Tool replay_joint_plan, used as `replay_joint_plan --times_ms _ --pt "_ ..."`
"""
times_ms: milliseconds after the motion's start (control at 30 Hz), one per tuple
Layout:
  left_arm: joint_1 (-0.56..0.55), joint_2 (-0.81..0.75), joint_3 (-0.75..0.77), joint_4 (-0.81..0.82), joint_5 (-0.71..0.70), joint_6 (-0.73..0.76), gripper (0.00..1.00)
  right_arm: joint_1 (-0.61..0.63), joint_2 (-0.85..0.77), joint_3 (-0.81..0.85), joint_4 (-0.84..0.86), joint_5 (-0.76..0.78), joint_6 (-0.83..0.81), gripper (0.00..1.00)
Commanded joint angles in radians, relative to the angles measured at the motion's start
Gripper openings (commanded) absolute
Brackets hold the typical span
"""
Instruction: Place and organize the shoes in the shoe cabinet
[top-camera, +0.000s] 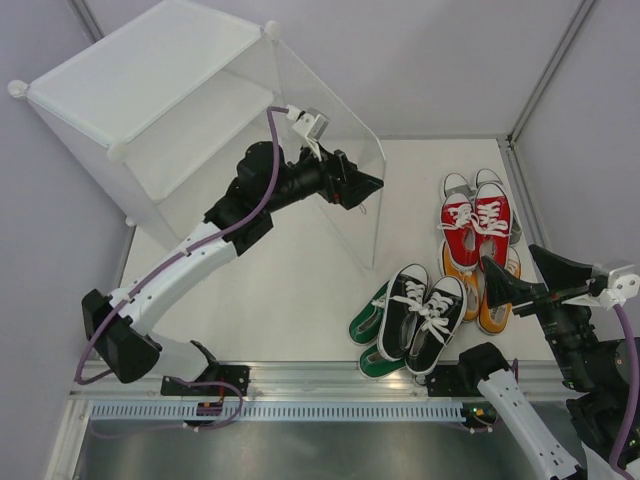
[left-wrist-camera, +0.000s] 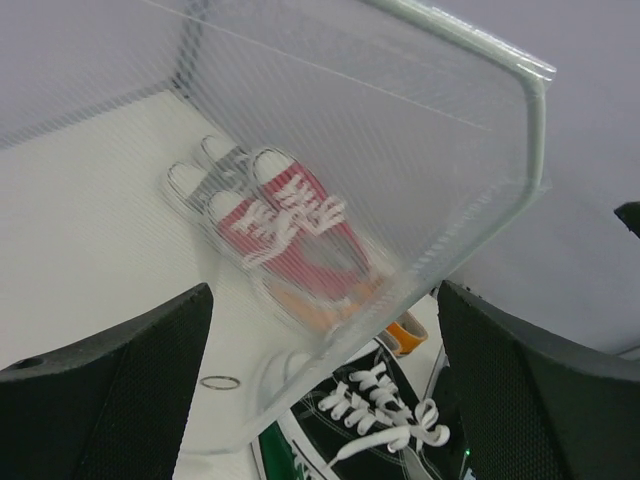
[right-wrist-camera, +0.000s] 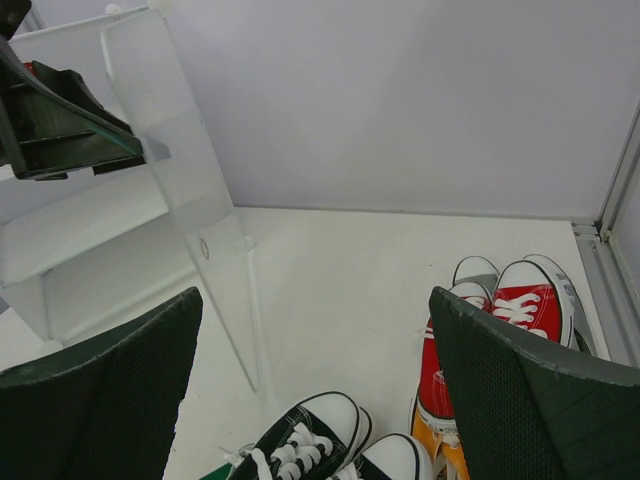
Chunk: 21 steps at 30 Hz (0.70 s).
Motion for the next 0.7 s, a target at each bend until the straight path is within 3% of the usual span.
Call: replay_joint_plan --times_ms 0,133,667 --pt "0.003 0.069 0.07 0.151 -0.069 0.039 0.95 0.006 -0.007 0.01 -0.013 -0.017 0.004 0.98" --pt "-0.002 0.158 0.102 0.248 -0.111 0.077 0.95 0.006 -0.004 0.007 -0.009 -0.033 0.012 0.98" --pt "-0.002 0.641 0.467 0.417 -0.599 0.175 0.91 0.006 0.01 -0.027 -0.033 -0.083 0.029 0.98"
